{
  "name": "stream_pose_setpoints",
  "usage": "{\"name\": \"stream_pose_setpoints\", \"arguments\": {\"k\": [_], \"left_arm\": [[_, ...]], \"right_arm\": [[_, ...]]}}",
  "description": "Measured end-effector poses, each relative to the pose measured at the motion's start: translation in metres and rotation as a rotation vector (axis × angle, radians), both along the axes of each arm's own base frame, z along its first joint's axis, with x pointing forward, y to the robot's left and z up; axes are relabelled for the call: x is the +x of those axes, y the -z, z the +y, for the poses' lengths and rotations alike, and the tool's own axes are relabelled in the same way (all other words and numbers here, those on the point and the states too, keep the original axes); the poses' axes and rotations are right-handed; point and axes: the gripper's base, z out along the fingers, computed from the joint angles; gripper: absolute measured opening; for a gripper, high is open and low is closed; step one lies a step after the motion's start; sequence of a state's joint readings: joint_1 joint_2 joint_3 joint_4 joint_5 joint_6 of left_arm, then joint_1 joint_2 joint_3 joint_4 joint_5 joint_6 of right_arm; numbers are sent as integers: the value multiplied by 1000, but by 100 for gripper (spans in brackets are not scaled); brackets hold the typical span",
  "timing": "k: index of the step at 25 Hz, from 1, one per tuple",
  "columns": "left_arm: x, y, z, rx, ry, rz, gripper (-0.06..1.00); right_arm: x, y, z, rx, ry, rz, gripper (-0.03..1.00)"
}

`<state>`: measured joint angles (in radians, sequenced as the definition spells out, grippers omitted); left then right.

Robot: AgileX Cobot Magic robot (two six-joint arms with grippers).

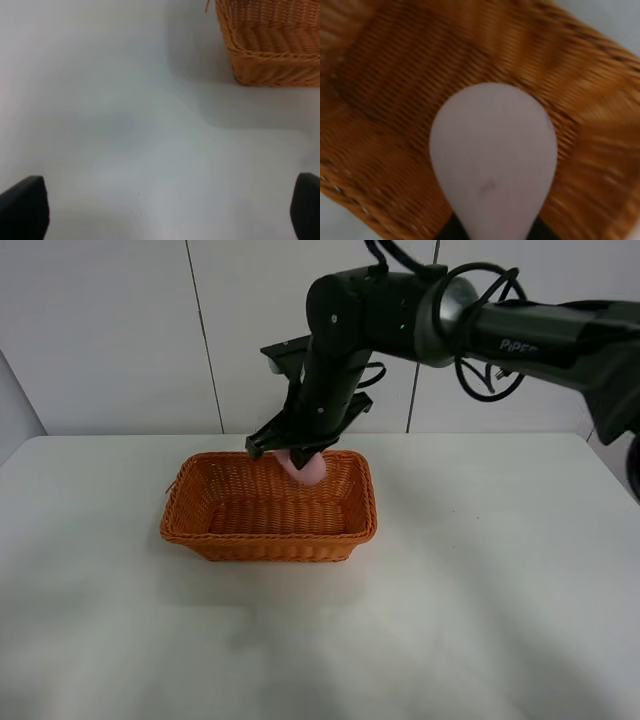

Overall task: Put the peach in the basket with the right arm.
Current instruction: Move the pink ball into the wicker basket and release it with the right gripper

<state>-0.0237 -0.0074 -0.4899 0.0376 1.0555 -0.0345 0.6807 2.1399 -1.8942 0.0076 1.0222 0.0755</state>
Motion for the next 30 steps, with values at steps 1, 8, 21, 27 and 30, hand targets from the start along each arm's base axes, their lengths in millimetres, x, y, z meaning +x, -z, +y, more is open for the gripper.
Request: {"name": "stream_pose_setpoints", "arguments": {"k": [1,8,21,27,30], "left_arm": [[0,0,0,0,0,0,99],[0,0,0,0,0,0,99],[0,0,0,0,0,0,99],[0,0,0,0,0,0,99],[0,0,0,0,0,0,99]], "right_arm": [[2,10,5,1,-5,2,0],[17,75,22,4,-10,0,0],[17,83,22,-9,-7,19,68],[11,42,17,25,-7,-20,69],[5,3,11,58,-9,-69,69]]}}
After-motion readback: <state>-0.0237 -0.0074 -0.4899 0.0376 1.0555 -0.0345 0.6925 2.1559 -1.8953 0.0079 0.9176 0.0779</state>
